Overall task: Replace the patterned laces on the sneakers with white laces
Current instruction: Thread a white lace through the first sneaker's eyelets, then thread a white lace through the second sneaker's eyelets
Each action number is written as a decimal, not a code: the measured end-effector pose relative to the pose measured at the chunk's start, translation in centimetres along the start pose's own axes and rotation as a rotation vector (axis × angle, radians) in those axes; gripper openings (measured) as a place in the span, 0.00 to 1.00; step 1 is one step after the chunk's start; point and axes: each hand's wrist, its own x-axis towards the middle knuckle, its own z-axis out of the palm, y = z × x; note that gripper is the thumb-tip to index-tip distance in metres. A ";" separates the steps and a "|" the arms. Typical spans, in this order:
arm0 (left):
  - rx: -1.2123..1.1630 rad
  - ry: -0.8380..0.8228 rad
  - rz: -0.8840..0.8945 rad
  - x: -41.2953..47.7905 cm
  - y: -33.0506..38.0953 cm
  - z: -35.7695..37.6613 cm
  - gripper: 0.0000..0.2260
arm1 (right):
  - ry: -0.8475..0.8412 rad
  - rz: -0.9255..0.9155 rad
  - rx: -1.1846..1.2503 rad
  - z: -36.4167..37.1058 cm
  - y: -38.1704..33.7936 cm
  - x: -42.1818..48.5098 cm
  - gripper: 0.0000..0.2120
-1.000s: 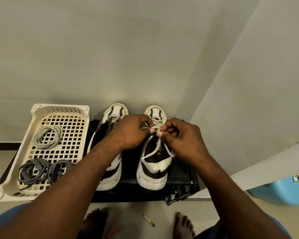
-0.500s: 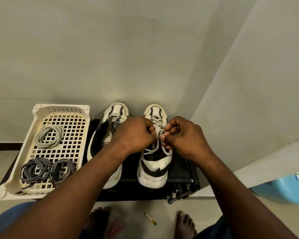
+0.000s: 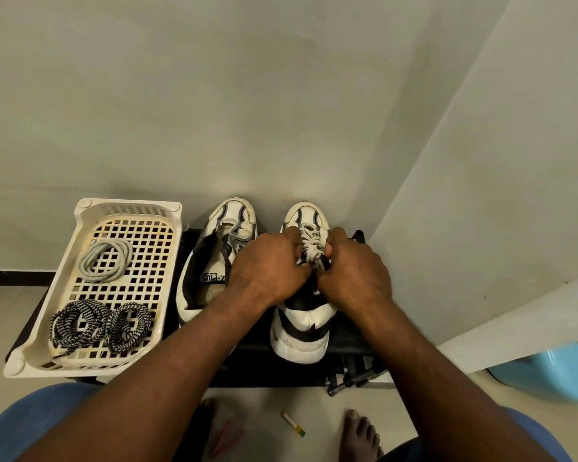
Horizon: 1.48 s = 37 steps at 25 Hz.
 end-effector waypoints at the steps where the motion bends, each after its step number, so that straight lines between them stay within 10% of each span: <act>1: -0.022 -0.013 0.006 0.0 -0.1 -0.2 0.12 | -0.022 -0.006 0.042 -0.2 0.0 0.2 0.19; 17: -0.066 0.062 -0.034 -4.9 -7.1 -7.6 0.04 | 0.121 -0.527 0.380 1.7 -10.1 -0.3 0.07; 28: 0.344 -0.061 -0.741 -7.2 -16.9 -10.6 0.18 | 0.049 -0.636 0.064 5.9 -16.4 -0.4 0.12; 37: 0.238 -0.056 -0.608 -5.8 -17.1 -10.2 0.10 | 0.051 -0.597 0.156 4.9 -16.6 0.0 0.10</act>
